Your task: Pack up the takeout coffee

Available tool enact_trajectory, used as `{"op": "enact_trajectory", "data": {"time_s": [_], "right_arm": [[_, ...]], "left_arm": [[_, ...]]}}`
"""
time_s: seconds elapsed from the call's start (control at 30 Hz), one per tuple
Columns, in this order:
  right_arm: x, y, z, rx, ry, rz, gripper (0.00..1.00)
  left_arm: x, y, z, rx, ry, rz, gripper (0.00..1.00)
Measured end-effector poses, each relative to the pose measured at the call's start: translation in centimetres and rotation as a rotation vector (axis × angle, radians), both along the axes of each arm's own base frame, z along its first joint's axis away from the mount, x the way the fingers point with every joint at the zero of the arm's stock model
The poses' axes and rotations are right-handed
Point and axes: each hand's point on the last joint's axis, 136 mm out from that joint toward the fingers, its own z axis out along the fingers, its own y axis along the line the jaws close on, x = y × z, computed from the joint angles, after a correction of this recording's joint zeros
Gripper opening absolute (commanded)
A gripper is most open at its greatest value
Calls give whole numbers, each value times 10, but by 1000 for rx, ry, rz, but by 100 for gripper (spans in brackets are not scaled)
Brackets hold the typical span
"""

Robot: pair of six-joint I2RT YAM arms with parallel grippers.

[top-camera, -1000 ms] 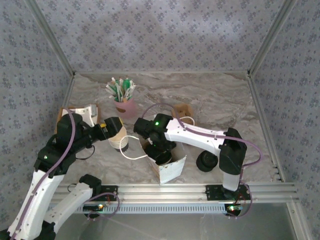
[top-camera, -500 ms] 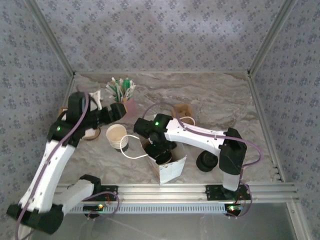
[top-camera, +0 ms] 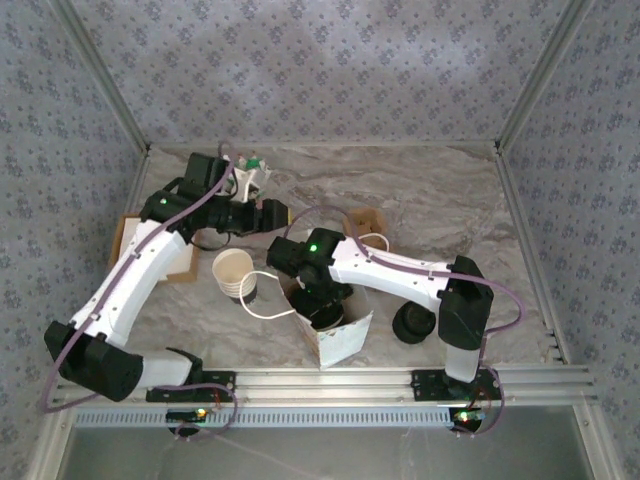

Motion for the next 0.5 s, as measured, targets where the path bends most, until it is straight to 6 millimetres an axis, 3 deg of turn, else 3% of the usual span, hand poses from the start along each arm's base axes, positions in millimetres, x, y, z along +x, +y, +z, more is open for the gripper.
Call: {"op": "enact_trajectory", "data": {"time_s": [0.2,0.3,0.5], "right_arm": [[0,0,0,0,0,7,79],[-1,-1,0,-4,2,9,79],[-2,-2,-1,-8,4,14,79]], "left_arm": [[-11,-11,-6,1,22,-72,62],[-14,-17,-12,12,37,-93,51],[-15,-14,-11,32,18,-78,35]]}}
